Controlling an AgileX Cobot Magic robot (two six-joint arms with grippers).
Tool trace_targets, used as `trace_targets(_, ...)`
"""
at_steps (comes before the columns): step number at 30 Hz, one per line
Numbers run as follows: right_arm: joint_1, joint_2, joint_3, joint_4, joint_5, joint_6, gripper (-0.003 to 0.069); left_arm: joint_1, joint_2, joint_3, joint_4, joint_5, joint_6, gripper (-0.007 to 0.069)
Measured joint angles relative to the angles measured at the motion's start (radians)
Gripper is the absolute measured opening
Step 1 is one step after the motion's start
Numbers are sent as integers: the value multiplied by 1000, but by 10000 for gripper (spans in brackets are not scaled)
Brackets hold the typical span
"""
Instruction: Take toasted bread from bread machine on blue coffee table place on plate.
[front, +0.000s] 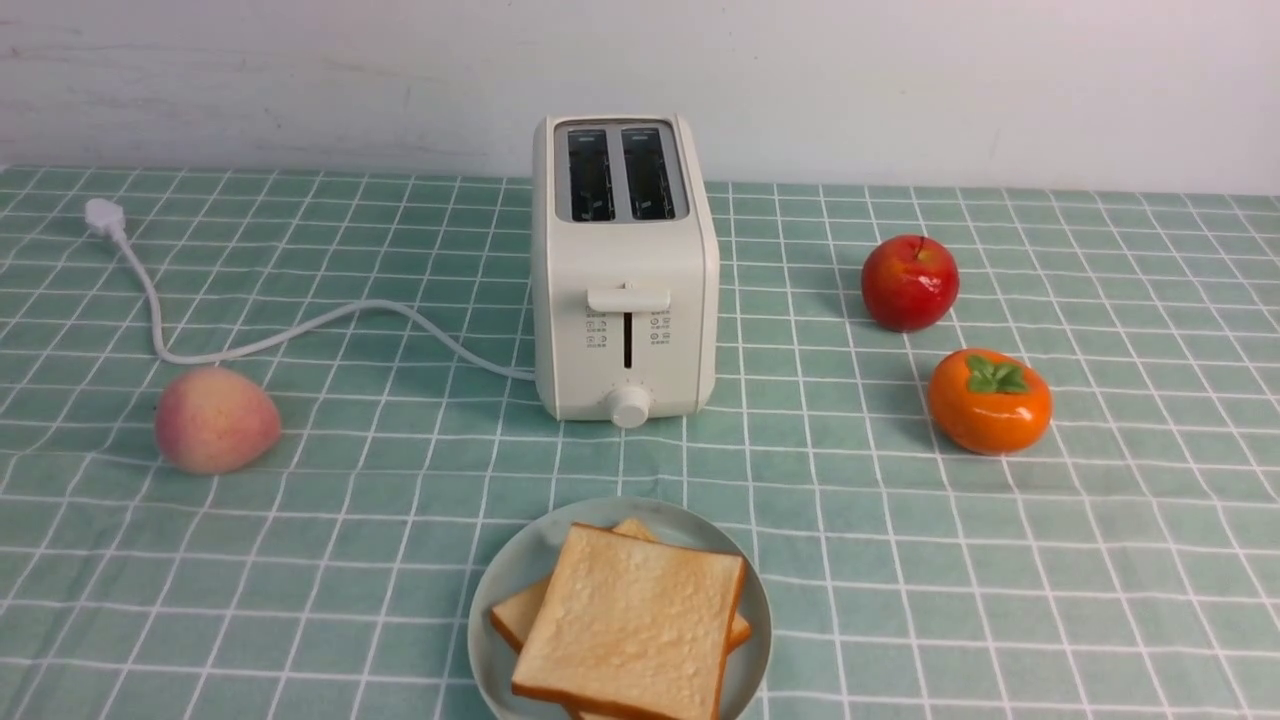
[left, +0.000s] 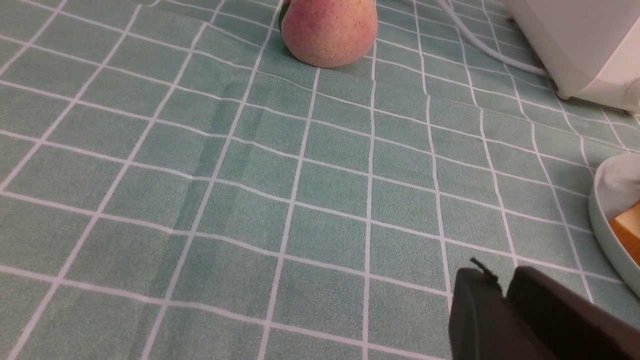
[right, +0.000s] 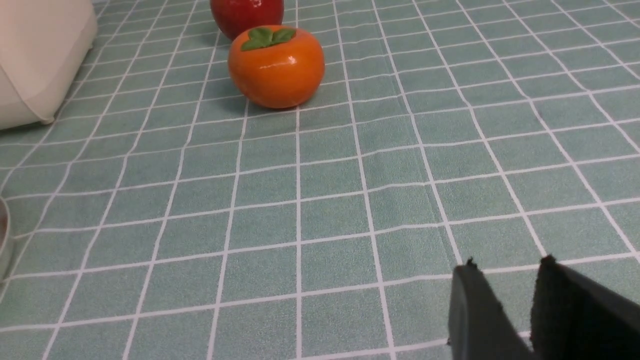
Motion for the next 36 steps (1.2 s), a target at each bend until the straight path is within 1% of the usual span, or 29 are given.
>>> trace_targets(36,0,0,0,0,0,0,225,0,0,0,0,0,0,110)
